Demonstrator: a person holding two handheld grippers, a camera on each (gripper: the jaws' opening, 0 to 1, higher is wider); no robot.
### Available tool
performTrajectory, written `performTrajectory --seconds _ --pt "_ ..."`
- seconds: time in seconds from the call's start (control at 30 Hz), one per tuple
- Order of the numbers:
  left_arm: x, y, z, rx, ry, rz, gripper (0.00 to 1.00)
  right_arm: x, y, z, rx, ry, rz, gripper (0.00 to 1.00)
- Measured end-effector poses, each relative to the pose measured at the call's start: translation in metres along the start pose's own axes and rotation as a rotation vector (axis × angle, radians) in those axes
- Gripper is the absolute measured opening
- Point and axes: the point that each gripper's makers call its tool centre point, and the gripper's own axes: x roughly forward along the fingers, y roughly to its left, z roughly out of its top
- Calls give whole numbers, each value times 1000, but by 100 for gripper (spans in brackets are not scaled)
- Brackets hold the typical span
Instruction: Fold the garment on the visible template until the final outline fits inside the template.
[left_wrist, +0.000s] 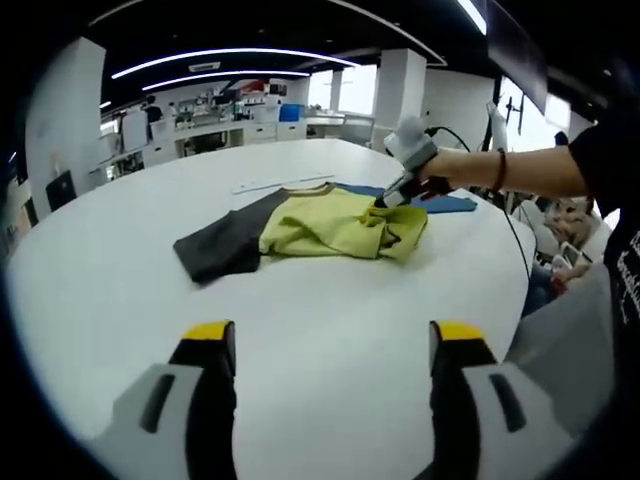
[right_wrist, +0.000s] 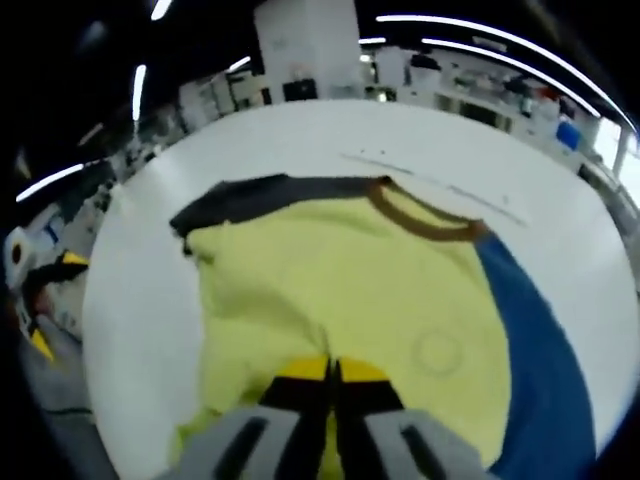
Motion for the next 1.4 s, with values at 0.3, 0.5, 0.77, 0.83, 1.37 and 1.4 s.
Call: performTrajectory --seconds 0.3,0.5,0.77,0.83,1.37,1.4 --pt "3 -2 6 -15 -13 -1 74 -35 -8 20 170 -141 -21 23" --pt "12 -3 15 -65 -42 -13 70 -66 -6 11 210 -192 -10 39" --pt "37 -10 29 -50 -59 -44 69 -97 12 -8 201 -235 38 40" --pt "42 -14 33 -50 -67 -50 69 -102 19 -14 183 -231 41 41" --pt "97 -36 46 -40 -73 -101 51 -109 76 -62 178 -216 93 31" --pt "99 -37 47 -40 -74 -103 50 -108 78 -63 178 -217 99 30"
